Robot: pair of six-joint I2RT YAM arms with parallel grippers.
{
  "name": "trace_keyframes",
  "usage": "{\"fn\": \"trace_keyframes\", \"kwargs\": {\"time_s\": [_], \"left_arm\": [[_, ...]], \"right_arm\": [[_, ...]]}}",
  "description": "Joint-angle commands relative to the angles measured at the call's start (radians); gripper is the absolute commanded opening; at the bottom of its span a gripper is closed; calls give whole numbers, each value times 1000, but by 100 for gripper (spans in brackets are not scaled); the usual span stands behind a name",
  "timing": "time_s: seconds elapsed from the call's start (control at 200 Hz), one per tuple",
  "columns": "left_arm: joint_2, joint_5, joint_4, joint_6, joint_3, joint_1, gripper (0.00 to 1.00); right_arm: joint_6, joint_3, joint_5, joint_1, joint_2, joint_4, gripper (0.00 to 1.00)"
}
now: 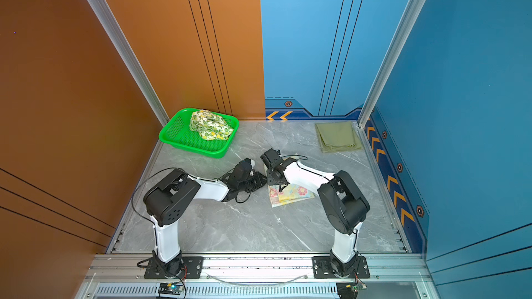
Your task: Fold and stack the skirts
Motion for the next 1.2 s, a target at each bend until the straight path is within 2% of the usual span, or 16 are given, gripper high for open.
{"fn": "trace_keyframes", "kwargs": {"time_s": [0.0,0.165,0.37,0.526,0.661,0.881,0.911,0.981,1.041,1.106,1.197], "left_arm": [[26,-26,-175,15,-48,11,24],[31,-21,-175,14,-47,12,20],[38,-22,-174,16,-47,18,14],[42,-21,-167,15,-46,20,4],[48,-16,-162,12,-44,21,0],[42,-12,-160,12,-49,21,0],[41,-13,-160,14,-49,21,0],[37,-13,-160,14,-51,22,0],[37,-12,-160,15,-55,23,0],[32,-11,-160,16,-58,24,0],[18,-14,-160,16,-69,27,0]], "right_arm": [[11,48,82,2,39,-5,40],[-15,61,124,-4,39,-7,0],[-13,44,74,8,-52,-22,0],[36,51,-27,13,-95,-15,0],[71,75,-94,13,-62,13,0],[71,97,-144,9,34,24,0],[69,95,-151,8,36,26,7],[65,88,-163,4,21,27,32],[61,75,-167,-7,-8,33,47],[60,59,-183,-31,-45,40,55],[68,23,-229,-71,-116,64,58]]}}
